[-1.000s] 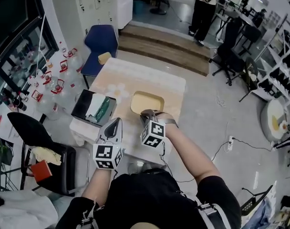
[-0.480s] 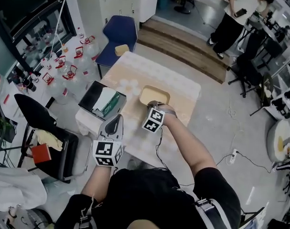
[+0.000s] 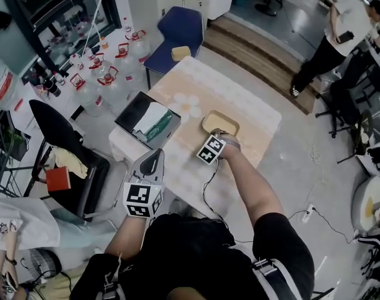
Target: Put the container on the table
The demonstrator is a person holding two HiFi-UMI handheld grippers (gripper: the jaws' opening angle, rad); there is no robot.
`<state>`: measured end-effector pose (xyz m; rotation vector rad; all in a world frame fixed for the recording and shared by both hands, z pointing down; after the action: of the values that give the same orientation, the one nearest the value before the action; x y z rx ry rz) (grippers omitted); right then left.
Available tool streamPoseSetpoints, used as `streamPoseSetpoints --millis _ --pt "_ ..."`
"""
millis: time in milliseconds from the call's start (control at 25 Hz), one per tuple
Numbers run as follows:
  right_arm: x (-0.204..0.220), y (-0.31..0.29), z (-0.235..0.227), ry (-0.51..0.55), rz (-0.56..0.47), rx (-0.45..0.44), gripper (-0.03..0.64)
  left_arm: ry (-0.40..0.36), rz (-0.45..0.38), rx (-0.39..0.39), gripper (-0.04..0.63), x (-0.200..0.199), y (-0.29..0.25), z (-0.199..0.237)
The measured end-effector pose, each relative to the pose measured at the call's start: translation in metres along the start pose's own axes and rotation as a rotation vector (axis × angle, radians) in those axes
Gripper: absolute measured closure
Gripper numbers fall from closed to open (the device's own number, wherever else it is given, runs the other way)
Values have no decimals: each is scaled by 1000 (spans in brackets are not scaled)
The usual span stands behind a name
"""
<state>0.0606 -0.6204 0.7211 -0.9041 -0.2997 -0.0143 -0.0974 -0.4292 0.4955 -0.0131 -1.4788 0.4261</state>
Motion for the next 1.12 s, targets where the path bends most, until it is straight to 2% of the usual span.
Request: streamPoseSetpoints --millis 360,440,560,680,800,920,1040,1120 --pt "-3 -30 13 40 57 18 579 12 18 -28 582 12 3 12" --pt "-2 -31 14 27 45 17 548 14 21 -30 583 13 4 12" --pt "-1 -27 15 -26 18 -19 463 17 22 -27 583 14 5 13" --pt "2 -11 9 -91 -23 -28 435 15 20 -11 583 11 3 9" --pt "0 18 -8 -207 -120 6 428 7 10 18 583 5 0 0" --pt "-2 61 -34 -412 -244 44 441 -7 -11 53 583 -4 -5 -9" --pt "0 117 -66 -641 -405 128 500 -22 -39 81 583 -15 -9 -19" --pt "4 159 -86 -761 -519 212 567 -32 -55 101 583 -22 -12 -26"
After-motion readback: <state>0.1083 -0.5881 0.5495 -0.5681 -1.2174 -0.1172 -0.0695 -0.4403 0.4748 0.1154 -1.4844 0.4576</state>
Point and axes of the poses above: the fingertips, and each gripper's own axes: y backward along the fingers, z to its left, x out of its underside, the point moved 3 cm from there along y, backward along the fingers, and after that the axes turned 3 degrees about x, right-handed, at the moved point
